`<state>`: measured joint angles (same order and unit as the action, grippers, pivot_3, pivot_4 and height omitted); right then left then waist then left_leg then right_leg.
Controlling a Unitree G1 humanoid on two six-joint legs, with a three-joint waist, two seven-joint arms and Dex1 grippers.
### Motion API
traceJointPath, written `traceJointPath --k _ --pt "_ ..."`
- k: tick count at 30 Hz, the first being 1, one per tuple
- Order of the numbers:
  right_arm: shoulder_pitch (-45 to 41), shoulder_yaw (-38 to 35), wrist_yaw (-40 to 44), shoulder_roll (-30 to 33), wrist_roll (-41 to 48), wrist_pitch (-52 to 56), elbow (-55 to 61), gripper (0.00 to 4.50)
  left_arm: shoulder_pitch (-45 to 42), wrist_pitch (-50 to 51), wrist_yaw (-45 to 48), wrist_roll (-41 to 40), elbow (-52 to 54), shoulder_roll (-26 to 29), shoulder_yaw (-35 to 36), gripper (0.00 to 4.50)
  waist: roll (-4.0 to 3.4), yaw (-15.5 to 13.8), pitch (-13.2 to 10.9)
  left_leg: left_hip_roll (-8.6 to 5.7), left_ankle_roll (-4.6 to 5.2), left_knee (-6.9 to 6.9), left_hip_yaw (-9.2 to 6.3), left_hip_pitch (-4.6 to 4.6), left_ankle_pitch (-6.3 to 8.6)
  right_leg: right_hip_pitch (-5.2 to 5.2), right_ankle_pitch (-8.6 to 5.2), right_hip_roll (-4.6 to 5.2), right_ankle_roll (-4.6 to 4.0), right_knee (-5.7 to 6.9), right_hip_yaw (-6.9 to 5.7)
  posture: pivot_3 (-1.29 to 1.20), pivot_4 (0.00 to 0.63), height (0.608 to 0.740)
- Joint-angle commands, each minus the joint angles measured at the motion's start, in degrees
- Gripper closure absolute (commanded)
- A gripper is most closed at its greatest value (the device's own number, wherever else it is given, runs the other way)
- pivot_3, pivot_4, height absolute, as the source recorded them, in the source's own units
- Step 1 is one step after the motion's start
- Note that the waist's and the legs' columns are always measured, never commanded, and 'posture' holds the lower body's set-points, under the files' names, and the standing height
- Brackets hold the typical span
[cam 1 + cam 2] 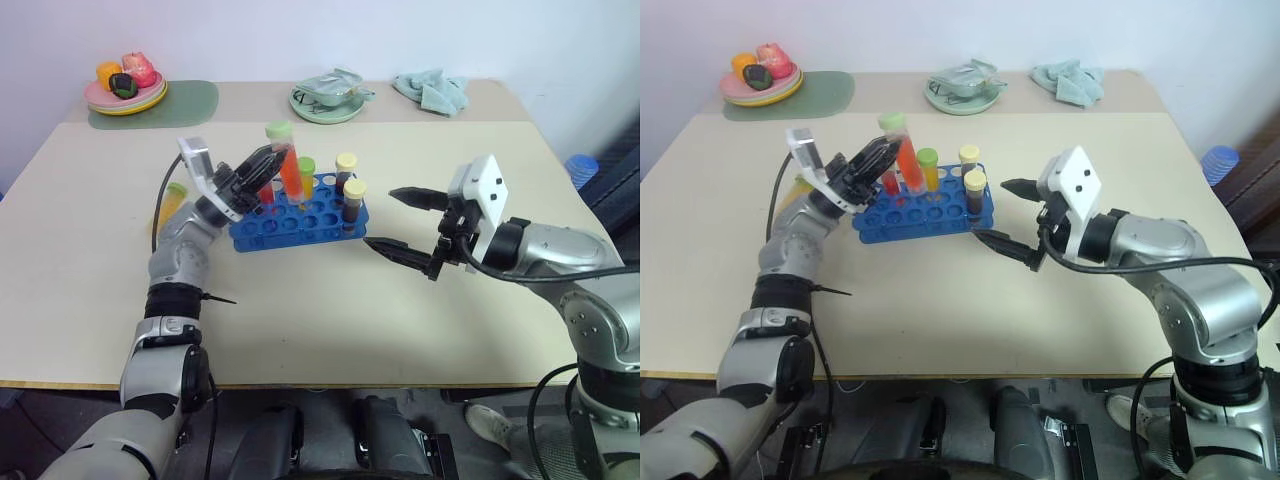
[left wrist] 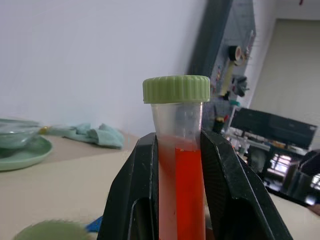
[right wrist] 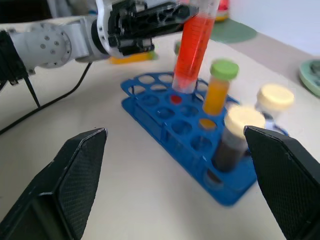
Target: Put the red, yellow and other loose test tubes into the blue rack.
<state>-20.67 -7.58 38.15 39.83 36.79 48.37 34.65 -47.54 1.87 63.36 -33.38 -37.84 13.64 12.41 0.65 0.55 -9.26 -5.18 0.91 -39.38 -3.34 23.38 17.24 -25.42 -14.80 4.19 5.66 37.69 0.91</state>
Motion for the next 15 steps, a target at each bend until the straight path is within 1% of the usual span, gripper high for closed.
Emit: traceJointPath --k 1,4,7,11,15 --pt "6.1 -4.2 -3.0 0.2 0.1 -0.3 5.0 0.00 -3.2 -4.1 2.2 2.8 -3.9 -0.1 -0.9 3.88 0.01 0.0 0.0 -0.01 0.01 0.00 0.00 0.00 0.01 0.01 0.00 0.00 0.00 -0.01 0.00 0.00 0.150 0.740" --pt "13.0 -7.4 -5.3 -0.2 0.8 -0.2 8.7 0.00 -4.6 -6.3 3.9 5.4 -7.7 0.2 -2.0 3.88 0.01 -0.1 0.0 -0.01 0.03 0.02 0.00 0.00 0.02 0.01 0.00 0.00 0.00 -0.03 0.00 0.00 0.150 0.740" --pt "17.2 -9.6 -7.5 -0.7 2.1 0.0 11.7 0.00 -5.3 -7.5 5.4 7.4 -10.0 0.7 -2.8 3.88 0.01 0.2 0.0 0.00 0.03 0.01 0.02 -0.02 0.01 0.01 0.00 -0.02 0.00 0.00 0.03 0.00 0.150 0.740" --pt "18.6 -11.4 -10.1 -1.1 4.0 0.6 13.4 0.00 -5.4 -7.6 6.8 9.4 -11.3 0.9 -3.6 3.88 0.01 0.2 0.0 0.02 0.01 0.01 0.02 -0.06 0.00 0.01 0.00 -0.05 0.00 0.07 0.06 0.00 0.150 0.740" --pt "18.6 -11.7 -11.8 -0.8 5.4 1.0 14.0 0.00 -5.2 -10.8 6.4 12.7 -13.0 1.5 -4.8 3.88 0.01 0.0 0.0 0.01 0.02 0.01 0.03 -0.06 0.01 0.02 0.00 -0.04 0.00 0.06 0.06 0.00 0.150 0.740"
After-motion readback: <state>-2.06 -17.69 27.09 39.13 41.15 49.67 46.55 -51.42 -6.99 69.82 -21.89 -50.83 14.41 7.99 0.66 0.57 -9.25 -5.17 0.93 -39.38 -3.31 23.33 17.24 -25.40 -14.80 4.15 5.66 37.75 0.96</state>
